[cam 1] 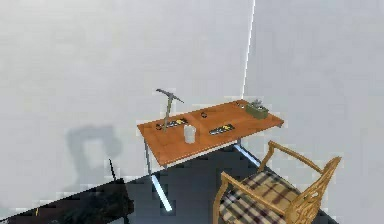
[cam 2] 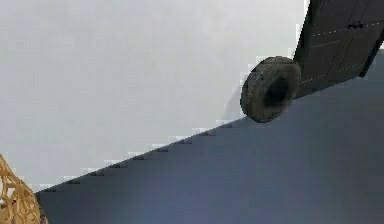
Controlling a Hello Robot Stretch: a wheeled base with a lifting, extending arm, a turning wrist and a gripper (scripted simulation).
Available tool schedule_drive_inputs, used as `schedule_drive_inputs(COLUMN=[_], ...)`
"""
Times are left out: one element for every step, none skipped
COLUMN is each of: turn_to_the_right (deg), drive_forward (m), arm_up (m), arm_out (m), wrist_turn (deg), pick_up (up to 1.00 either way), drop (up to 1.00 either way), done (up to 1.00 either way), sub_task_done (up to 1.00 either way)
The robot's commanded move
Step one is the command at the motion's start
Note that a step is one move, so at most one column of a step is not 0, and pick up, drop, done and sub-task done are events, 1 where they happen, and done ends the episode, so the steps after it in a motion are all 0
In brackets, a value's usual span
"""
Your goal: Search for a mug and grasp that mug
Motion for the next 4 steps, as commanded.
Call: schedule_drive_inputs(turn_to_the_right=[12.0,0.0,-45.0,-45.0], drive_forward=[0.00,0.50,0.00,0.00], arm_up=[0.00,0.00,0.00,0.00], arm_out=[0.00,0.00,0.00,0.00], wrist_turn=[0.0,0.0,0.0,0.0], pick_up=[0.00,0.00,0.00,0.00], drop=[0.00,0.00,0.00,0.00], done=[0.00,0.00,0.00,0.00], sub_task_done=[0.00,0.00,0.00,0.00])
